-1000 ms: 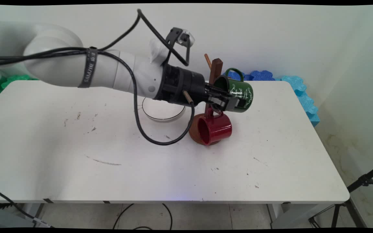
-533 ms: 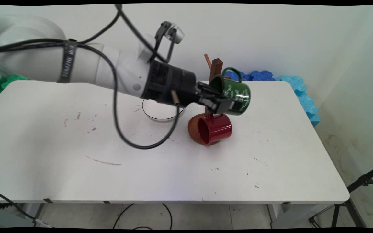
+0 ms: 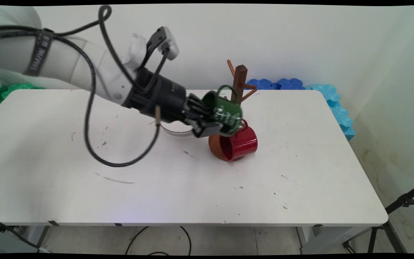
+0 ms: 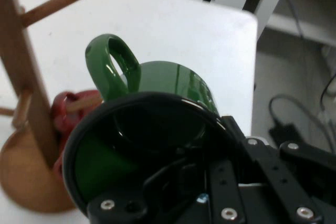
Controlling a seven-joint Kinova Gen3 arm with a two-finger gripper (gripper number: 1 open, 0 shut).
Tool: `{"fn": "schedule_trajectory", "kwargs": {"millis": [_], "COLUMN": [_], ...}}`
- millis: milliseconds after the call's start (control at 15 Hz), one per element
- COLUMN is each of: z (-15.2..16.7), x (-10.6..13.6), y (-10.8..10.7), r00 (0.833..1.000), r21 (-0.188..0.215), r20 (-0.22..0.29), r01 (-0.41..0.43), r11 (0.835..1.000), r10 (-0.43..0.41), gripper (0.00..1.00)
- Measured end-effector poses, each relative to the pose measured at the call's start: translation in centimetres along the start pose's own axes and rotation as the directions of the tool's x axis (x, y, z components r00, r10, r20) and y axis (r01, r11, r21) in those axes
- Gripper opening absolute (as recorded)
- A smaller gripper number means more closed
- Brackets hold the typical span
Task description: Place the picked object on the table
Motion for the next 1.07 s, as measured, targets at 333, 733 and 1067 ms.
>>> {"fn": "schedule_trajectory", "kwargs": {"millis": [333, 733, 1067], "z": [-2.5, -3.5, -1.8], "x": [-0.8, -2.6, -4.1], "y": [-1.7, -5.2, -7.7], "r00": [0.973, 0.880, 0.811], "r21": [0.032, 0.059, 0.050], "r20": [0.189, 0.418, 0.524], "r01": [-0.140, -0.276, -0.337], "r11": [0.990, 0.959, 0.940], "r10": [0.131, 0.227, 0.262], "gripper": [0.00, 0.00, 0.00]}}
